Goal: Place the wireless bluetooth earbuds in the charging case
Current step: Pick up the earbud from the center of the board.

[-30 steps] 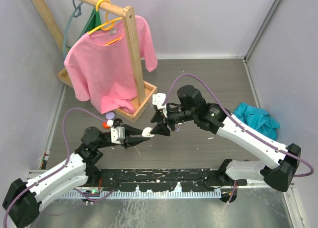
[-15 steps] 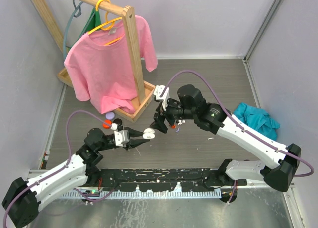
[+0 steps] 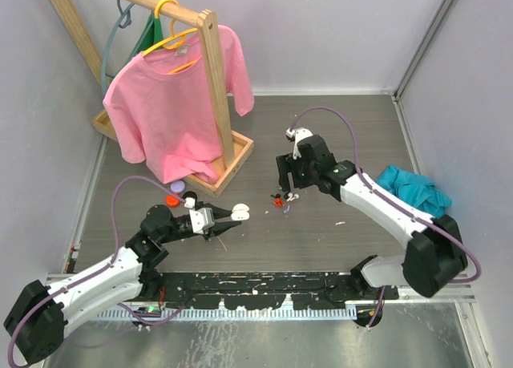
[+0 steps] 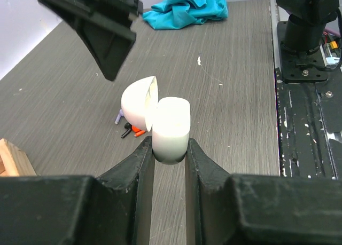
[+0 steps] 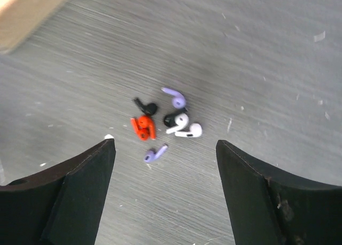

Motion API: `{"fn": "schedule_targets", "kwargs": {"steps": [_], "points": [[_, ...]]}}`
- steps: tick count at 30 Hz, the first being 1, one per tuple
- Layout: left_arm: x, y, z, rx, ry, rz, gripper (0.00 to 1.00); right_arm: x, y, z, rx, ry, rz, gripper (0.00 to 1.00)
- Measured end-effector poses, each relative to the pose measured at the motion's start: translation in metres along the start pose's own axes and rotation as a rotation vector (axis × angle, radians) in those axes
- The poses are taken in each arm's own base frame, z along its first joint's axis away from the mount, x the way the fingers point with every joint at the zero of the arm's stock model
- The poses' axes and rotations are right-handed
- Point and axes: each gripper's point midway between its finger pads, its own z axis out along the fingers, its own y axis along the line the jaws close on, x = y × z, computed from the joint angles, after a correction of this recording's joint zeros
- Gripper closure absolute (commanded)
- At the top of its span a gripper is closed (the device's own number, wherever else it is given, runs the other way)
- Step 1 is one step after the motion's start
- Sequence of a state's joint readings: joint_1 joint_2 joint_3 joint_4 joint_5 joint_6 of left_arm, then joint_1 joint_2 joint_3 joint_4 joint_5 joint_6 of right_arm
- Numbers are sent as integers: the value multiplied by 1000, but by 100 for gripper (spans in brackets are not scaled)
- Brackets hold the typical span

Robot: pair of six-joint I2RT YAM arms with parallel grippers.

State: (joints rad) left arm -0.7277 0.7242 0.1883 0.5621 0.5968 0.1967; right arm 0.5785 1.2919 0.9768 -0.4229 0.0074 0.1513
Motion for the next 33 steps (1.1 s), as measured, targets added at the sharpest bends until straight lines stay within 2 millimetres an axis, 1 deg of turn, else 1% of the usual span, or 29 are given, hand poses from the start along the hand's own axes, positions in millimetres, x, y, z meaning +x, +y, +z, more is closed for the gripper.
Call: {"fn": "schedule_targets", "kwargs": {"steps": [2, 5, 8, 10, 16, 21, 26, 29, 33], "points": [[0, 1, 0, -5, 2, 2, 100, 18, -15, 16, 72, 59, 49, 20], [0, 1, 0, -7, 2, 3, 100, 44, -35, 33, 181, 119, 112, 25], [1, 2, 0, -12, 3, 2, 100, 63, -48, 43, 263, 155, 168, 29], [1, 2, 0, -14, 5, 2, 100, 69, -53, 49, 297, 158, 205, 31], [1, 2, 0, -13, 7, 0, 100, 79, -59, 57, 342, 131, 283, 38], [0, 2, 0, -14, 2, 4, 100, 80, -60, 62, 356, 119, 311, 45], [-2, 2, -1, -16, -5, 8, 100, 82, -60, 68, 353, 114, 329, 47], [-3, 2, -1, -16, -5, 8, 100, 85, -59, 70, 349, 117, 336, 51], [-4, 2, -1, -16, -8, 10, 100, 93, -59, 72, 348, 135, 336, 58]]}}
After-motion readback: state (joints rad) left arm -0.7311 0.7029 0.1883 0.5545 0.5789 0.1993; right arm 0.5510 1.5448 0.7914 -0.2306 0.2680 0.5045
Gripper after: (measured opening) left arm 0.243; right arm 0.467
